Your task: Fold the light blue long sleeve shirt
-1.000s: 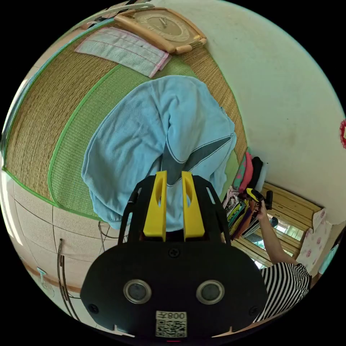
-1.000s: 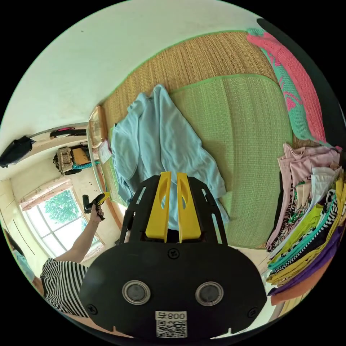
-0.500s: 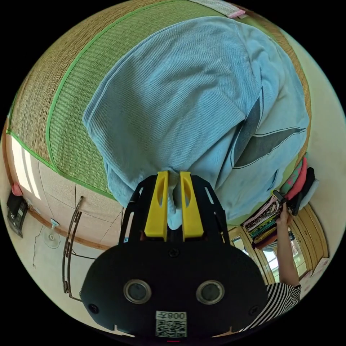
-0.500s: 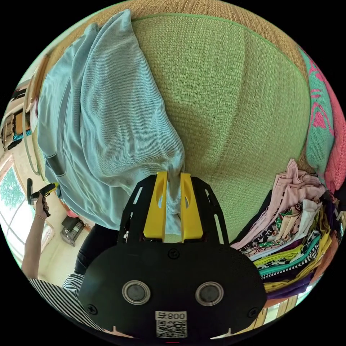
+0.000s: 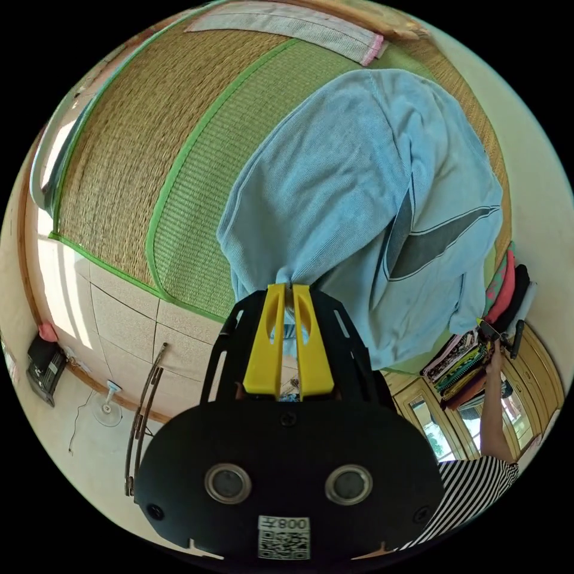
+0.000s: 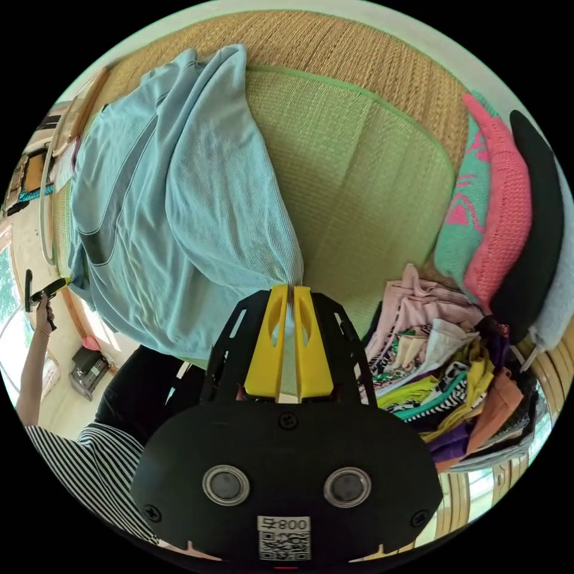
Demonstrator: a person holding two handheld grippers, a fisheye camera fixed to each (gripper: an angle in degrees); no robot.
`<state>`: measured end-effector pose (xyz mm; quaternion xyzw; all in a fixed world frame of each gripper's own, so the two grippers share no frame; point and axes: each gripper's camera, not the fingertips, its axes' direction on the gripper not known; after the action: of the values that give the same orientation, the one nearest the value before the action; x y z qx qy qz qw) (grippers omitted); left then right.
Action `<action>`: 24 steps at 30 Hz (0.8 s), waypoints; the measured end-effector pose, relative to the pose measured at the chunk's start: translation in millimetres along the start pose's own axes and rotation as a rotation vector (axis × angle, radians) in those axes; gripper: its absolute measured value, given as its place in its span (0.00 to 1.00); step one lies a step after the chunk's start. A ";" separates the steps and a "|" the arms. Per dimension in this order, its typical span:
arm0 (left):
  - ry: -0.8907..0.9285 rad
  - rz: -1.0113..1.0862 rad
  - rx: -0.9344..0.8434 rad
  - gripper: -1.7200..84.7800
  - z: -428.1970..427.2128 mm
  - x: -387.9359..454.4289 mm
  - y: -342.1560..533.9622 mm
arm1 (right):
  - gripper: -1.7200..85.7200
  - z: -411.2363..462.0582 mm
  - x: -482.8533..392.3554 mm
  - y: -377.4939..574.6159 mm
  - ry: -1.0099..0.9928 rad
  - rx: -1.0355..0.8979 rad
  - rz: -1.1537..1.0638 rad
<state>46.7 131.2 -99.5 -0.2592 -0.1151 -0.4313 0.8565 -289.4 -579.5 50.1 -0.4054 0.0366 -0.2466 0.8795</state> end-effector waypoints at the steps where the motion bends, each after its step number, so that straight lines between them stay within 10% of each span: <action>1: -0.009 -0.015 0.031 0.05 -17.1 -7.6 1.1 | 0.04 -11.9 -0.1 1.3 0.022 0.011 0.008; 24: -0.071 -0.038 0.333 0.07 -180.7 -54.5 -0.9 | 0.03 -245.4 -37.2 -38.4 0.275 0.076 0.319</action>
<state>8.4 69.5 -273.8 -0.1265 -0.2199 -0.4130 0.8747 -402.4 -753.9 -90.9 -0.3238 0.2106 -0.1583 0.9087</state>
